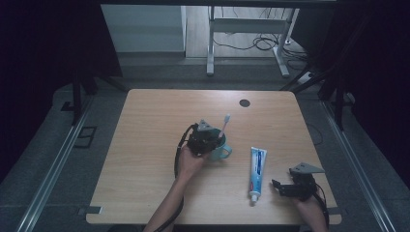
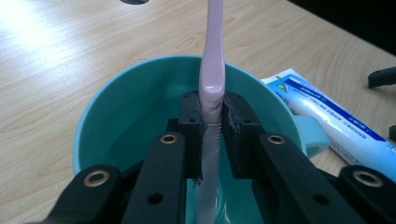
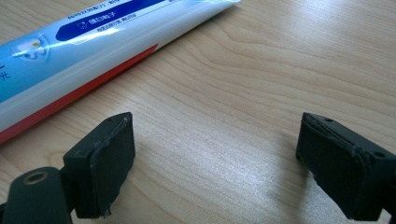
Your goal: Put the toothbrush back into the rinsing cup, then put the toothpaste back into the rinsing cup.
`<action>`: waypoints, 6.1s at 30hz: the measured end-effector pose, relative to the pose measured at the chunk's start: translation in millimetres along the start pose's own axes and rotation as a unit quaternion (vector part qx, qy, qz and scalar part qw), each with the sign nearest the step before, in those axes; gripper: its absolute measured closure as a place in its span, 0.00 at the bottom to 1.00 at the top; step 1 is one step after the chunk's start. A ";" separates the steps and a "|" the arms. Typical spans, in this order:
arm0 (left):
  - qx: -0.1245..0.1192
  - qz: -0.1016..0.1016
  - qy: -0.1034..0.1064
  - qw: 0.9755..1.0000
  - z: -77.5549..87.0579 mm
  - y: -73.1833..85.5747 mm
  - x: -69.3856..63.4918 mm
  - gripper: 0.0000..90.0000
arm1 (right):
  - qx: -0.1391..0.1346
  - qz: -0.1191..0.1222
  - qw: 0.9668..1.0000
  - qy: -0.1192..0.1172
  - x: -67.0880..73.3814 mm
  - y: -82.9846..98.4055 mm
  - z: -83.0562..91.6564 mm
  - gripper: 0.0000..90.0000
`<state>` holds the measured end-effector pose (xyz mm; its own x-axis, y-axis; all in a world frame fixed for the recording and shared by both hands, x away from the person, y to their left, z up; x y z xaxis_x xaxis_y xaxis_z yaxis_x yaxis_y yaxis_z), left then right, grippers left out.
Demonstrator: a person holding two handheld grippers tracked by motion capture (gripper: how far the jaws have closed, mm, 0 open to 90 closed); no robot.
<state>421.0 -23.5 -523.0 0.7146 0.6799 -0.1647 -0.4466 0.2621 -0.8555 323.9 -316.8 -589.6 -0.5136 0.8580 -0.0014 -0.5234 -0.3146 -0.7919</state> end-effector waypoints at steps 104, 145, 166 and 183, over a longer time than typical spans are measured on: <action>0.010 -0.022 -0.036 0.999 97.0 65.3 -19.9 0.09 | 0.000 0.001 1.000 0.000 0.1 0.0 0.0 0.13; 0.097 -0.038 -0.069 0.992 82.4 131.7 -2.7 0.11 | -0.001 0.017 1.000 -0.024 22.2 -26.0 13.4 0.16; 0.092 -0.032 -0.074 0.993 81.3 131.3 -3.3 0.10 | -0.001 0.014 0.995 -0.103 64.5 -40.3 7.7 0.15; 0.092 -0.031 -0.075 0.992 81.2 131.2 -3.2 0.10 | 0.009 0.010 0.995 -0.103 77.5 -38.2 -7.3 0.11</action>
<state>316.3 64.3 -594.9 0.6626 0.7484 -0.0277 -0.5039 0.4181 -0.7558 309.1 -235.3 -563.8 -0.6508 0.7512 0.1100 -0.5238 -0.3394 -0.7813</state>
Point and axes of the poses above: each handheld gripper's, and its own axes: z roughly backward along the jaws, y roughly out of its underside, x roughly to its left, the point moved 7 cm from there along -z, roughly forward along the jaws, and after that the axes turned 6 degrees about -x, right-handed, at the moved point
